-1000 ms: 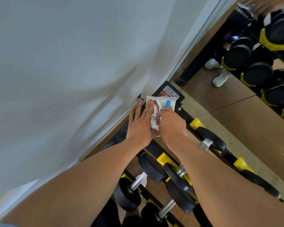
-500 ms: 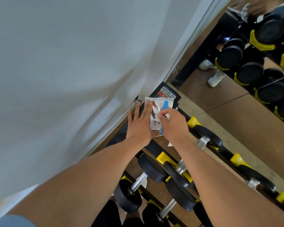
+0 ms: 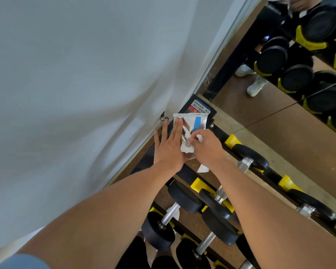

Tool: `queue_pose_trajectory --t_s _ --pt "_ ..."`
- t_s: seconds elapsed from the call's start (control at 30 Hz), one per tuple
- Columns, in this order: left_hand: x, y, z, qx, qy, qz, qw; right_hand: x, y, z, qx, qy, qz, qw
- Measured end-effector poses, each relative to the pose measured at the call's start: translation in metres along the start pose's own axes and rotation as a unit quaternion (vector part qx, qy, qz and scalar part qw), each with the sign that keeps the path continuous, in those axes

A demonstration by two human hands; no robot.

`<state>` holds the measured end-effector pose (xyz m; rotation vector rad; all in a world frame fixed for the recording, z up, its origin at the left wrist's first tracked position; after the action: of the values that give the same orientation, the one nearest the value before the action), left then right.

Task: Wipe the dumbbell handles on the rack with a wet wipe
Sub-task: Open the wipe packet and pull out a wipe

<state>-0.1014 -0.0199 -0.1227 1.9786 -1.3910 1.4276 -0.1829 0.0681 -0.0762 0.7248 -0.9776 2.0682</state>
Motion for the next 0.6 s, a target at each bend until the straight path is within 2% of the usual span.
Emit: queue_pose_trajectory --t_s 0.07,0.2,0.33,0.43,0.53,0.6 --pt "-0.001 0.0 -0.001 -0.007 -0.008 0.003 1.0 0.009 -0.016 -0.004 -0.016 0.086 -0.017 0.996" --pt "0.001 -0.002 -0.002 -0.013 0.0 0.001 1.0 0.01 -0.037 -0.003 -0.021 0.17 -0.03 0.985" --pt "-0.001 0.0 -0.003 -0.016 0.012 0.003 1.0 0.027 -0.039 0.006 -0.029 0.319 -0.066 0.945" --pt "0.0 -0.001 -0.002 -0.022 0.007 -0.009 1.0 0.043 -0.032 0.014 -0.044 0.358 -0.088 0.928" --pt "0.001 -0.002 -0.002 -0.023 0.007 -0.015 1.0 0.041 -0.034 0.012 -0.105 0.419 -0.089 0.898" --pt "0.0 0.0 -0.001 -0.029 0.015 -0.012 0.999 0.032 -0.041 0.007 -0.164 0.47 -0.064 0.865"
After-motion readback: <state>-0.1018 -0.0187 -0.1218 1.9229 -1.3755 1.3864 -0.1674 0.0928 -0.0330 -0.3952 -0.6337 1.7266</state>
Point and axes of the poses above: each hand's wrist, its own y-axis towards the middle knuckle, its own x-axis out of the back of the hand, z = x × y, the point moved 9 cm from there along y, towards the middle knuckle
